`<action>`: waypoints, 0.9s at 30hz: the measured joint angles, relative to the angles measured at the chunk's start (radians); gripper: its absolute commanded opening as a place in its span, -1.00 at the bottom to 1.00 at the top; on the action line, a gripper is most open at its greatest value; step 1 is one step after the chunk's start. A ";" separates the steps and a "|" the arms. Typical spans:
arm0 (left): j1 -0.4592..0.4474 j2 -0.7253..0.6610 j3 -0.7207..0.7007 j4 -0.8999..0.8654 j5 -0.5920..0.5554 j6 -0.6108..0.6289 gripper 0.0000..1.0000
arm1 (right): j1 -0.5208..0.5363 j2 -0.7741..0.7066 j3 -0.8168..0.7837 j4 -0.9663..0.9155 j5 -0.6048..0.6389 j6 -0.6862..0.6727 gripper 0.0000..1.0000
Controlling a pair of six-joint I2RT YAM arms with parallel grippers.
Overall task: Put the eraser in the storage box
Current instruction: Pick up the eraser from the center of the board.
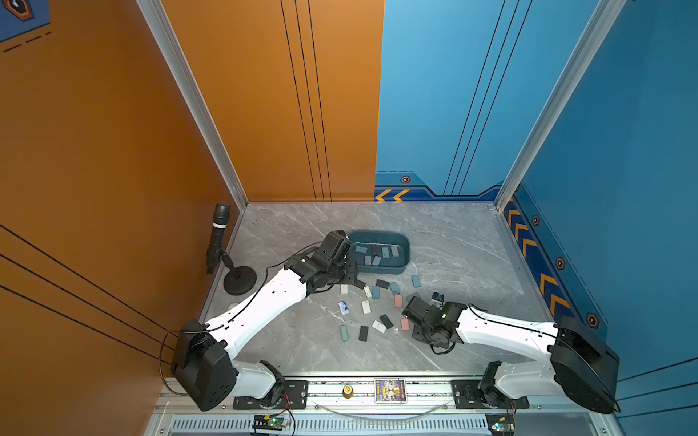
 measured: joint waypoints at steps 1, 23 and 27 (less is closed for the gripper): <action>0.001 -0.002 -0.002 0.002 0.002 0.000 0.08 | -0.002 -0.007 0.000 -0.006 0.000 0.000 -0.62; 0.028 -0.101 -0.085 0.015 0.013 -0.008 0.08 | -0.024 -0.065 0.080 -0.095 0.025 -0.057 -0.66; 0.043 -0.112 -0.093 0.016 0.013 -0.015 0.08 | -0.047 -0.066 0.140 -0.117 0.027 -0.087 -0.66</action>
